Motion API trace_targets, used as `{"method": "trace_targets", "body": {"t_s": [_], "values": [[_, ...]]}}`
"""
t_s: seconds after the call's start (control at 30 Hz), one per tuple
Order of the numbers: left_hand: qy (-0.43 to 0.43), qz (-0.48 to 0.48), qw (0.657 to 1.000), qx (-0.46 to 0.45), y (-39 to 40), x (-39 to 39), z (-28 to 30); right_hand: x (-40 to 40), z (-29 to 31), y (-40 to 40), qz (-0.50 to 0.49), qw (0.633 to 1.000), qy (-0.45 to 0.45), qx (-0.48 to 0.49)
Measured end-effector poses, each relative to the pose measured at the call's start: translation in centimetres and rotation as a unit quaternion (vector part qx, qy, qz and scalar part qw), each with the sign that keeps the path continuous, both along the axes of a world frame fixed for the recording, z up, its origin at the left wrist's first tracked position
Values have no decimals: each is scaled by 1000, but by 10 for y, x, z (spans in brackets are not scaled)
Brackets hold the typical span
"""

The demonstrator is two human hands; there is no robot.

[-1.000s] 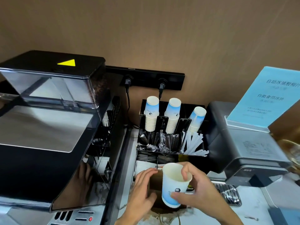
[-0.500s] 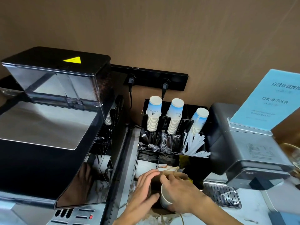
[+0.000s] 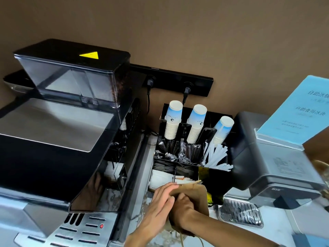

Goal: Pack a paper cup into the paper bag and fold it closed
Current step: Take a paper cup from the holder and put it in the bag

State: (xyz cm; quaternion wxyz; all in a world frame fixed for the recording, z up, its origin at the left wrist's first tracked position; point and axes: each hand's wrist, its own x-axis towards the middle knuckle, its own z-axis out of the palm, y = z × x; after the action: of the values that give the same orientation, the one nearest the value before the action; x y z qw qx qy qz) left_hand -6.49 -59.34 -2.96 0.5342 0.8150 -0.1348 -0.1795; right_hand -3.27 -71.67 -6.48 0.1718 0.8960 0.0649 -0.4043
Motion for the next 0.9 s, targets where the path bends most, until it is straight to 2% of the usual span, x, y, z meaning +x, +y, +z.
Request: {"method": "trace_targets", "body": {"t_s": [0.23, 0.4, 0.53, 0.67, 0.77, 0.83, 0.9], "values": [[-14, 7, 1000, -2, -1, 0, -4, 5, 7, 1, 50, 997, 20, 63], [-20, 13, 1000, -12, 0, 2, -6, 10, 15, -2, 32, 997, 47, 50], [-25, 11, 1000, -13, -1, 3, -7, 11, 59, -12, 26, 995, 64, 78], [-22, 9, 999, -26, 0, 4, -8, 6, 126, -34, -38, 985, 13, 167], [-20, 15, 999, -28, -1, 4, -8, 1, 181, -72, -97, 949, 13, 300], [-21, 17, 999, -26, -2, 4, -8, 2, 212, -99, -147, 895, 30, 419], [-21, 17, 999, -26, -3, 4, -8, 12, 231, -120, -197, 837, 1, 510]]}}
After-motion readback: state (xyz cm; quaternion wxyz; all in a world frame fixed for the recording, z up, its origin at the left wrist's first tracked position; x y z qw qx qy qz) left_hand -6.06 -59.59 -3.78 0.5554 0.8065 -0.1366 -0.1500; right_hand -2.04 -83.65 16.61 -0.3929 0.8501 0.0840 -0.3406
